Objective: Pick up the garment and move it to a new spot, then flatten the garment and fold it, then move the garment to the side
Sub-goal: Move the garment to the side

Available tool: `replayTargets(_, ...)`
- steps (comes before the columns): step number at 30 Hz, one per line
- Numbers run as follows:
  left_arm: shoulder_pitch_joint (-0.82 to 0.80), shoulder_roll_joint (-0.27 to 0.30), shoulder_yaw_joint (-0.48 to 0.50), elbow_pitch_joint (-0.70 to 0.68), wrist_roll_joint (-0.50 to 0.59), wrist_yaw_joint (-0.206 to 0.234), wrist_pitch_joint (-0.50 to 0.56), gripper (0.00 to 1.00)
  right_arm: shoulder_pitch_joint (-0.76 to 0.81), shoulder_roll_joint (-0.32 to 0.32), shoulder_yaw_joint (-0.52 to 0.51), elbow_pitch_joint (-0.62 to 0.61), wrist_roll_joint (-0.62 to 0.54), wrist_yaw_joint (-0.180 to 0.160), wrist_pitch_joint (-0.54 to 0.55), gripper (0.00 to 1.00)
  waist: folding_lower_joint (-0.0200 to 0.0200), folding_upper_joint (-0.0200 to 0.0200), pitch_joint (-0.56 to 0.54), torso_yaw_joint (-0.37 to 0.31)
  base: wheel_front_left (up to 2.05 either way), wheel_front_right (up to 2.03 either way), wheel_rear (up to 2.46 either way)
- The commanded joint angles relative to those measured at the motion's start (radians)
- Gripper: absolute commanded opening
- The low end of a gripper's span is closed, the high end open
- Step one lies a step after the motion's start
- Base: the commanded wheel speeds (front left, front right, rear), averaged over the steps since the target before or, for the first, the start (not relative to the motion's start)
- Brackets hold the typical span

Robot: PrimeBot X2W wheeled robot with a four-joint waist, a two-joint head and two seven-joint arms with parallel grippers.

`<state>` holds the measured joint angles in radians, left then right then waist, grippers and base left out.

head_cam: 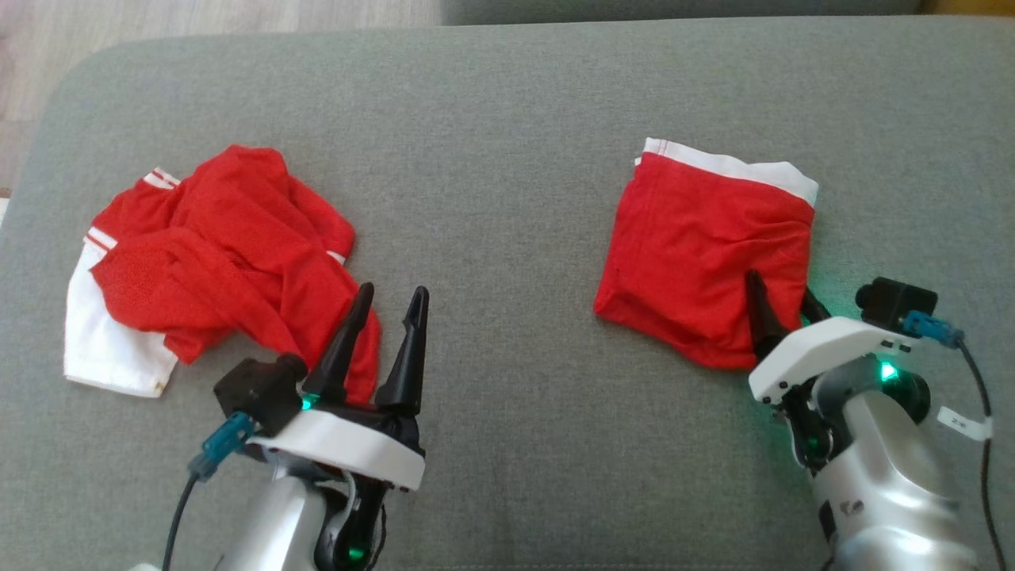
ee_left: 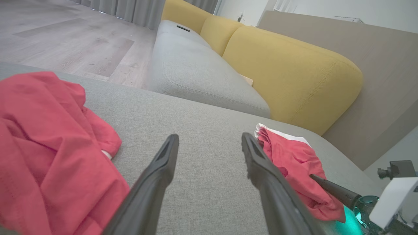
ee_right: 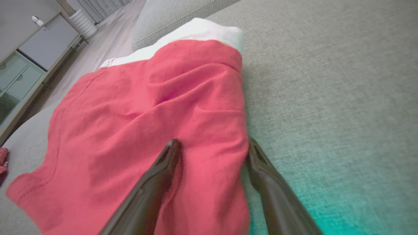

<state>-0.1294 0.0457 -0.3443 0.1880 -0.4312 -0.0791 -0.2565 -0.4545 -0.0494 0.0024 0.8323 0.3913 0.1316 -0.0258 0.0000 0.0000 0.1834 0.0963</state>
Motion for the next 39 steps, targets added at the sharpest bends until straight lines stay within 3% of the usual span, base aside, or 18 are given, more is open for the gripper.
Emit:
replayTargets(1, -0.039, 0.004, 0.029, -0.029, 0.004, 0.001, -0.005, 1.0, -0.034, -0.001, 0.037, -0.006, 0.011, -0.001, -0.01, 0.85, 0.0, 0.0, 0.001, -0.004, 0.0, 0.0, 0.0)
replayTargets(2, -0.039, 0.004, 0.03, -0.029, 0.005, 0.001, -0.005, 1.0, -0.04, -0.001, 0.046, 0.004, 0.017, -0.001, -0.015, 0.14, 0.0, 0.0, 0.0, -0.007, 0.0, 0.0, 0.0)
replayTargets(3, -0.039, 0.004, 0.03, -0.028, 0.005, 0.001, -0.005, 1.0, -0.047, -0.001, 0.055, 0.012, 0.017, -0.001, -0.024, 0.0, 0.0, 0.0, -0.001, -0.011, 0.0, 0.0, 0.0)
replayTargets(8, -0.038, 0.004, 0.031, -0.035, 0.003, 0.004, -0.005, 1.0, -0.079, -0.008, 0.078, 0.047, -0.084, -0.001, -0.064, 0.0, 0.0, 0.0, -0.009, -0.036, 0.0, 0.0, 0.0)
replayTargets(12, -0.042, 0.004, 0.031, -0.042, 0.002, 0.005, -0.005, 1.0, -0.106, -0.071, 0.095, 0.042, -0.182, -0.001, -0.047, 0.0, 0.0, 0.0, -0.009, -0.051, 0.0, 0.0, 0.0)
replayTargets(17, -0.053, 0.004, 0.024, -0.053, -0.003, 0.008, -0.005, 1.0, -0.136, -0.218, 0.154, 0.0, -0.262, -0.001, 0.009, 0.0, 0.0, 0.0, 0.012, -0.055, 0.0, 0.0, 0.0)
replayTargets(18, -0.053, 0.004, 0.024, -0.053, -0.003, 0.008, -0.005, 1.0, -0.136, -0.218, 0.154, 0.0, -0.262, -0.001, 0.009, 0.0, 0.0, 0.0, 0.012, -0.055, 0.0, 0.0, 0.0)
replayTargets(25, -0.081, 0.004, 0.018, -0.064, -0.014, 0.004, -0.005, 1.0, -0.163, -0.488, 0.284, -0.072, -0.274, -0.001, 0.098, 0.0, 0.0, 0.0, 0.064, -0.036, 0.0, 0.0, 0.0)
replayTargets(31, -0.108, 0.004, 0.009, -0.069, -0.026, 0.005, -0.005, 1.0, -0.171, -0.691, 0.303, -0.074, -0.267, -0.001, 0.133, 0.0, 0.0, 0.0, 0.108, 0.001, 0.0, 0.0, 0.0)
replayTargets(35, -0.119, 0.004, 0.009, -0.073, -0.026, 0.004, -0.005, 1.0, -0.181, -0.765, 0.258, -0.042, -0.266, -0.001, 0.138, 0.0, 0.0, 0.0, 0.135, 0.019, 0.0, 0.0, 0.0)
replayTargets(39, -0.128, 0.004, 0.012, -0.073, -0.025, 0.002, -0.005, 1.0, -0.185, -0.797, 0.236, -0.018, -0.282, -0.001, 0.129, 0.0, 0.0, 0.0, 0.152, 0.027, 0.0, 0.0, 0.0)
